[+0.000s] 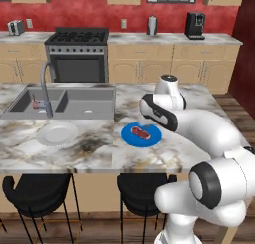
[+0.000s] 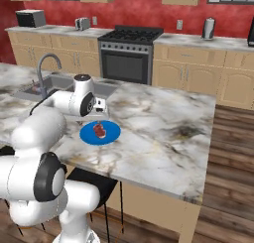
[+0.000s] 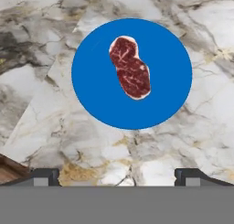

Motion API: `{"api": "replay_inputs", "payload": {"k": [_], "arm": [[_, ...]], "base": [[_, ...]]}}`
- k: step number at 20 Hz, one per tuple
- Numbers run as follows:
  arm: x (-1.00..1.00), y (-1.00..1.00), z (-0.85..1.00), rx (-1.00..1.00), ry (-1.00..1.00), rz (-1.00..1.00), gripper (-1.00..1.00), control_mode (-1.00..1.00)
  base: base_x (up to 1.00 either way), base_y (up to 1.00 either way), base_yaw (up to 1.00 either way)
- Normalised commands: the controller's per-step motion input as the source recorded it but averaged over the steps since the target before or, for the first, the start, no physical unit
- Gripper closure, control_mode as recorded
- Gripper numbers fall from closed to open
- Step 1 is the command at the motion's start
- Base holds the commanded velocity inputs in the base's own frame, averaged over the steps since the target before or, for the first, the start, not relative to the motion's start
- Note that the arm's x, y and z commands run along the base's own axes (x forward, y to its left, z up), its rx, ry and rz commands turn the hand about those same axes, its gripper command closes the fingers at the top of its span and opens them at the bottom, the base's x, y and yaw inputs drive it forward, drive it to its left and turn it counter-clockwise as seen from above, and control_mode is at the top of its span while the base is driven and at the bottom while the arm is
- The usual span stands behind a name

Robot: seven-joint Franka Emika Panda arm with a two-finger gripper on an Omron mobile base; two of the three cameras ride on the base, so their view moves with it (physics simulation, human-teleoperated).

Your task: Transport the steak and avocado to the fridge. Place the steak on the rack containing meat and place the avocado on the rack containing the vegetable, ensuring meats and vegetables are on different racks.

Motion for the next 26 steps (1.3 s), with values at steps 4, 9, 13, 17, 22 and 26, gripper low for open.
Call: {"api": "replay_inputs", "payload": {"k": [4,9,13,17,22,26], "arm": [[0.23,0.18,-0.4,0.0,0.1,0.0,-1.0,-1.0],[0.21,0.17,-0.3,0.0,0.04,0.0,-1.0,-1.0],[0.14,0.01,-0.15,0.0,0.04,0.0,-1.0,-1.0],[0.09,0.0,-0.08,0.0,0.03,0.0,-1.0,-1.0],[0.1,0.0,-0.22,0.0,0.0,0.0,-1.0,-1.0],[0.07,0.0,-0.41,0.0,0.0,0.0,-1.0,-1.0]], "base": [[0.0,0.0,0.0],[0.0,0.0,0.0],[0.0,0.0,0.0],[0.0,0.0,0.0],[0.0,0.0,0.0],[0.0,0.0,0.0]]}}
